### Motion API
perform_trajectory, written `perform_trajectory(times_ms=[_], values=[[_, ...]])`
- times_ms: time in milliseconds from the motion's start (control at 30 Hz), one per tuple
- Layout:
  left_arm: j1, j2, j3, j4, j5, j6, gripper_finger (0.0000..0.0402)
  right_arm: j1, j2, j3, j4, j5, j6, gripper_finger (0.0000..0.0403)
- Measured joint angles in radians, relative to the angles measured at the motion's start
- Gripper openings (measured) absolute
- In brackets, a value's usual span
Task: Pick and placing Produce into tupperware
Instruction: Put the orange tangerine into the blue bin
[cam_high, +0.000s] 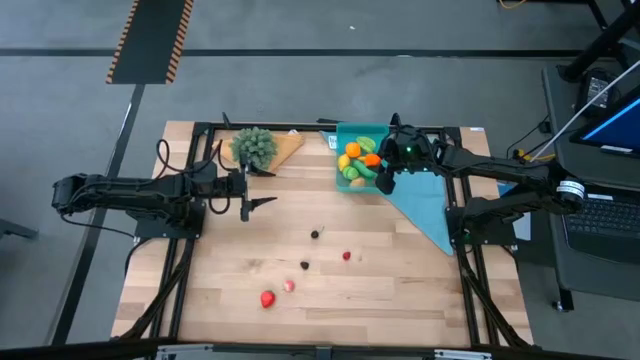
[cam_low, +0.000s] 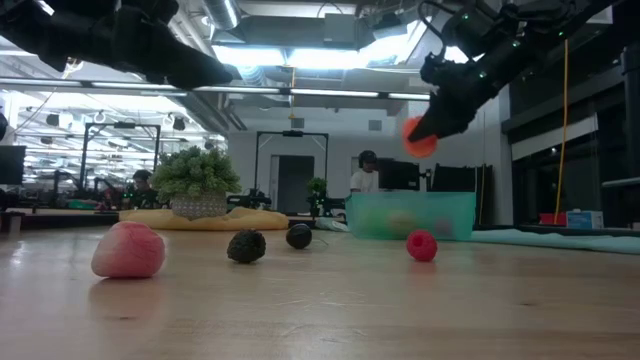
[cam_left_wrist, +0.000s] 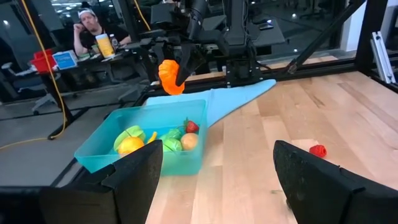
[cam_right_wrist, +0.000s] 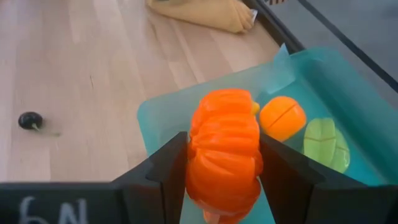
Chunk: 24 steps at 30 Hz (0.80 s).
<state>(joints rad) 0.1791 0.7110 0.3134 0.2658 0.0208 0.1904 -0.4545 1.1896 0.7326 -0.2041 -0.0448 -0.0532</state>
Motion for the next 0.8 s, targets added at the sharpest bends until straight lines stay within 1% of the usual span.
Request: perform_trajectory(times_ms=[300,533,667,800], values=[[0.000,0.001,0.000,-0.002,0.000,-0.001,0.0298,-0.005,0.001,0.004,-0.041,0.000,0.018,0.0174],[0.000,0.001,0.000,-0.001,0.000,-0.006,0.0298,-0.037,0.004,0.096,-0.117,0.001,-0.008,0.0174],[0.000,0.001,0.000,-0.002,0.000,-0.007,0.0298,-0.056,0.036,0.139,-0.137,0.002,-0.028,0.0174],[0.000,0.002,0.000,-0.002,0.000,-0.008,0.0298,-0.066,0.108,0.154,-0.140,0.002,-0.058,0.0174]])
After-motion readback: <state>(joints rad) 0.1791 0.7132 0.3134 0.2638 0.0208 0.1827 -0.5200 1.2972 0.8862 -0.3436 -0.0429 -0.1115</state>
